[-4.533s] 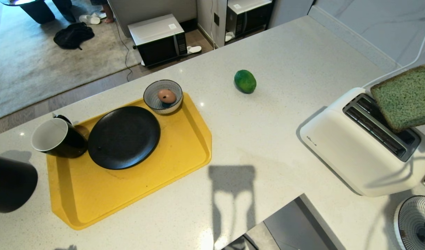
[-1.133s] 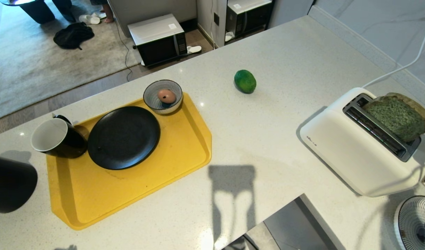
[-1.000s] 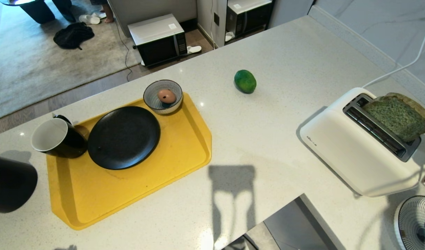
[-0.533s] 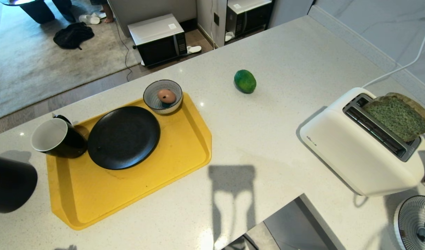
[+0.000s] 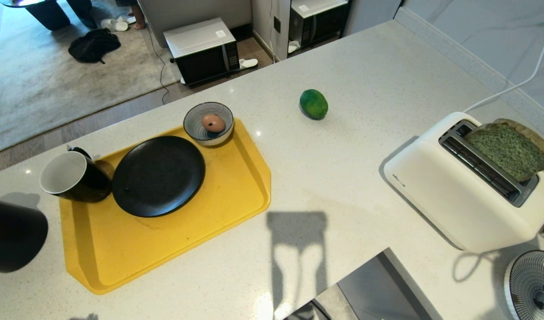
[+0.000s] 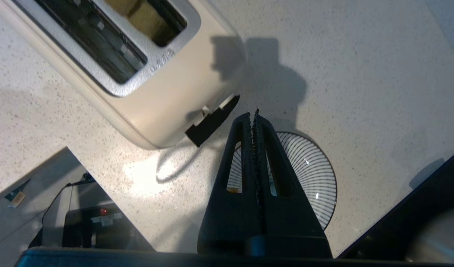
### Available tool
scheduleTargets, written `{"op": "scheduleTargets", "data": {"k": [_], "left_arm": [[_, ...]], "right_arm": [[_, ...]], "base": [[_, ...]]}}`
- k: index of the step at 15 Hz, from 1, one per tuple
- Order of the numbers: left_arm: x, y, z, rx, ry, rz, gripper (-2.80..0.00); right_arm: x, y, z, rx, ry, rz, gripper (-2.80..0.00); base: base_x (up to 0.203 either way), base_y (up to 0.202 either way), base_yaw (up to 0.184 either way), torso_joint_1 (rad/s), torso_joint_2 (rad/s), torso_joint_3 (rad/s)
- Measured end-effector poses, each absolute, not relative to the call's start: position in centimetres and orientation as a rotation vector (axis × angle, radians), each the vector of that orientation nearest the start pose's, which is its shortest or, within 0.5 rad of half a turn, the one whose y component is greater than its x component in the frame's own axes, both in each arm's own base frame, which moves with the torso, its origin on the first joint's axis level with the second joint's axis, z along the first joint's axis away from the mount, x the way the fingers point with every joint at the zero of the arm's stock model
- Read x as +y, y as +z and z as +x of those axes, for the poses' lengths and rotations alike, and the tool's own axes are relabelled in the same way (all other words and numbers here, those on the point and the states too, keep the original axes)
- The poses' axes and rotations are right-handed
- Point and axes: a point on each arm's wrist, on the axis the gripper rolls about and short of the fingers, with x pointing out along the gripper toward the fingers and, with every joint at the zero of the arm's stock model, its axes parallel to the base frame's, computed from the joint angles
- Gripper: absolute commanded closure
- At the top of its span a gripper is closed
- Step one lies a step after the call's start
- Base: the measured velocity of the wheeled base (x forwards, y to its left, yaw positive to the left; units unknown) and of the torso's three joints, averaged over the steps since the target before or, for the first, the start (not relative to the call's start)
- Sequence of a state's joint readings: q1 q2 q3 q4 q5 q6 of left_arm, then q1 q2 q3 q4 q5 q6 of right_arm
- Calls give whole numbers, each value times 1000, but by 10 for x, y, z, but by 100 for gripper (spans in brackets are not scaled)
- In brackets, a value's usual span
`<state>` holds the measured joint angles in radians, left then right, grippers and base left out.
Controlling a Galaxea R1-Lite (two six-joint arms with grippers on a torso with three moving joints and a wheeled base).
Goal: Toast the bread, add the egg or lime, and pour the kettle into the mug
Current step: Use a bread toaster
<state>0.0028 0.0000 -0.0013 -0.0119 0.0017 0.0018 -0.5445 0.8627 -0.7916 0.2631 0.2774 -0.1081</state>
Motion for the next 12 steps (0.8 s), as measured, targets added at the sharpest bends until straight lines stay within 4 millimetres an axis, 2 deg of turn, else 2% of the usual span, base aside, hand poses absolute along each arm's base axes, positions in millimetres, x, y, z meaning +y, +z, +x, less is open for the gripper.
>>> {"op": "scheduleTargets", "data": {"k": [6, 12], "left_arm": [[0, 77, -23, -14, 4, 2, 0], [0, 77, -23, -14, 5, 1, 0]], "right_arm": [[-31, 225, 64, 453, -201, 88, 0], [-40, 227, 82, 492, -144, 95, 0]], "base": [[0, 0, 0, 0, 0, 0], [0, 0, 0, 0, 0, 0]]}}
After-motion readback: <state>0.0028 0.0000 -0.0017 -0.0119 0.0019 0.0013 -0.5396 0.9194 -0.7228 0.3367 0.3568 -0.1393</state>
